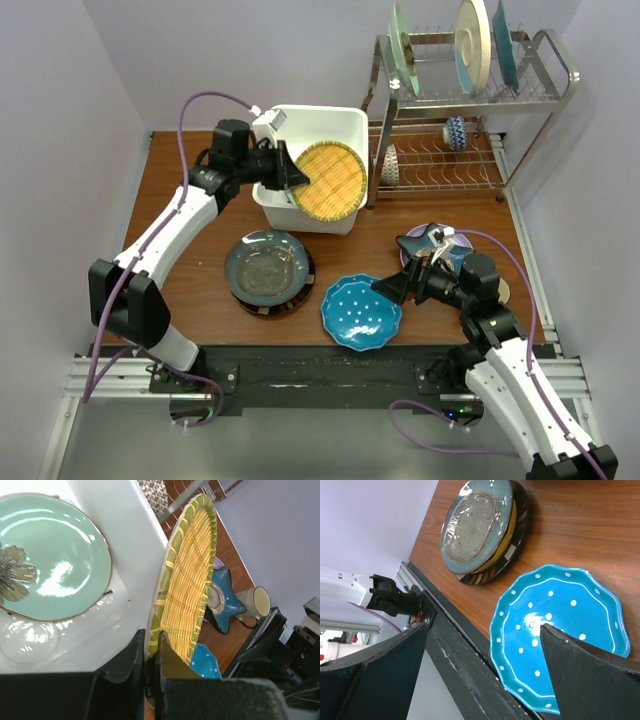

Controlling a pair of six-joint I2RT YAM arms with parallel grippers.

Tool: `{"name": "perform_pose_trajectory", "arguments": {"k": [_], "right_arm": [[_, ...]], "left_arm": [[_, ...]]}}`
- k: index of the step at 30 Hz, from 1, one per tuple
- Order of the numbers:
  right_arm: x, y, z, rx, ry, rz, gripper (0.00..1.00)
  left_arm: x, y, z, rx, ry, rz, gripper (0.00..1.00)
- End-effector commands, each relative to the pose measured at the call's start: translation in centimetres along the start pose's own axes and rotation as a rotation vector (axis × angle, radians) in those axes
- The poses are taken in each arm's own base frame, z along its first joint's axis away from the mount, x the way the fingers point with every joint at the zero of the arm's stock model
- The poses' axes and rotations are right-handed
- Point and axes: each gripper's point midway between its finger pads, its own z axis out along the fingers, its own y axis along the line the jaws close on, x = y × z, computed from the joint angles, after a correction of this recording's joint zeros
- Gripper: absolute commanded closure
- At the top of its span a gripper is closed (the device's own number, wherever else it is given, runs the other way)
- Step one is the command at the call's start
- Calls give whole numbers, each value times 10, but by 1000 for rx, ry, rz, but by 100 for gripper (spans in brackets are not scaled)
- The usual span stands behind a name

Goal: Place the plates into the plastic bin on the countertop
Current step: Place the plate in the plastic bin.

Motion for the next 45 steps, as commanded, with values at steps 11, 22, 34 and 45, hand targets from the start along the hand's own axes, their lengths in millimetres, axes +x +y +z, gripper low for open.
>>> {"name": "perform_pose_trajectory", "arguments": {"k": [11,22,34,45], "right_arm": [[1,0,3,-21,-2,-10,1],[4,-3,4,-19,12,-5,1],[8,-5,4,-11,18,1,1],[13,-9,4,-4,25,10,2]], "left_arm": [[-99,13,10,-43,-174,40,100],[-108,49,40,-134,-173,2,100],[-84,83,72,-163,-93,-48,100],[-57,101,92,-168,-12,-81,100]]}}
